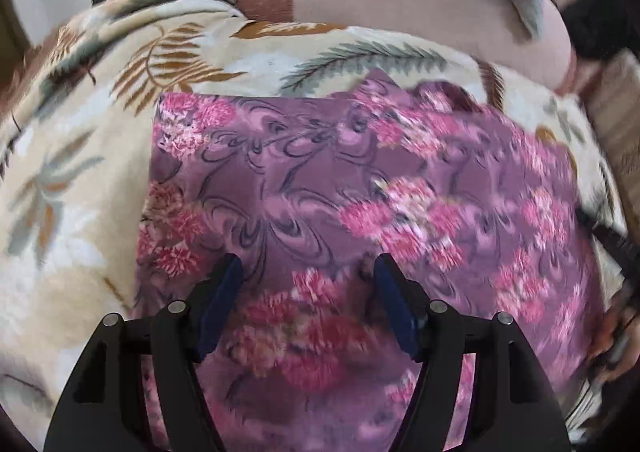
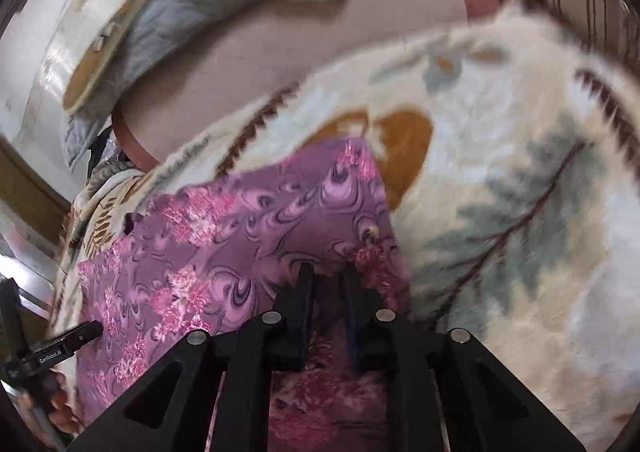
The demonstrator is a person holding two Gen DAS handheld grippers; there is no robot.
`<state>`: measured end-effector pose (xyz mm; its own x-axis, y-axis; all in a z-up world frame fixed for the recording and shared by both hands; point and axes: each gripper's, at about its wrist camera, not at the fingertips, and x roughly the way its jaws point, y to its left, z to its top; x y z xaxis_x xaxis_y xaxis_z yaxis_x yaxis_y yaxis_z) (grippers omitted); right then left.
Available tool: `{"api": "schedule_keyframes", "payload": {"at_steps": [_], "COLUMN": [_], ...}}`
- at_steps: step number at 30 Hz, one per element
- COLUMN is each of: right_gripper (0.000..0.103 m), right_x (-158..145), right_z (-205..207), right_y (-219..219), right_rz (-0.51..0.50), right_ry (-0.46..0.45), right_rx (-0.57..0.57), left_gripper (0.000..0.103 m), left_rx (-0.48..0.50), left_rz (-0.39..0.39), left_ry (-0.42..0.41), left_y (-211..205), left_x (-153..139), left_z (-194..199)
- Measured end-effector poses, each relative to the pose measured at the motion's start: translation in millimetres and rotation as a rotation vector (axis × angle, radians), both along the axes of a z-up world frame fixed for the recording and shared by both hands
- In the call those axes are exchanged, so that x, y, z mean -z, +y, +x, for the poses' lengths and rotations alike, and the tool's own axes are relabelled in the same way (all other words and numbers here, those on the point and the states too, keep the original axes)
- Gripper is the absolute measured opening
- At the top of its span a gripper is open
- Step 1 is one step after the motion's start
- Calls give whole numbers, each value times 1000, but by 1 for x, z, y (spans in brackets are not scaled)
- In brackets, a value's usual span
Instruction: Fold small clothes
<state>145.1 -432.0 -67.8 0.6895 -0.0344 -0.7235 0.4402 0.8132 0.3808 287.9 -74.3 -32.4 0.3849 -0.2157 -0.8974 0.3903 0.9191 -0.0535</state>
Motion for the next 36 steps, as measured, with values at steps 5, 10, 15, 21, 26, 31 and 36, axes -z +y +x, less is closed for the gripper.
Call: {"api": "schedule_keyframes", "payload": {"at_steps": [5,10,15,21,26,31,36], "right_gripper": [21,23,27,36,40,52,53], "right_x": [-29,5,-21,0,-35,-30,-8], "right_z": [-43,-41,-62,-46,-42,-28,-28], "right_y": [17,35,37,58,119,241,347], "right_rz": [28,-103,-55,-154,-207,-312,-434], "right_ry": [-144,23,-61,107,6,3,20], "right_rx": [-56,-119,-110,-88,-219,-548,-835], "left_gripper": [72,76,75,75,75,75,75], "left_rx": [36,15,-2,25,-23,-201,-267], "left_rz": [-127,-43,-116,-25,-118,-201,-236], "left_ry": [-18,39,4,45,25,69,89], "left_y": [19,30,53,58,88,151,185], "left_x": [-27,10,-13,6,-25,-33,-30], "left_z": [-27,-37,-51,-59,-43,-17,-5]}}
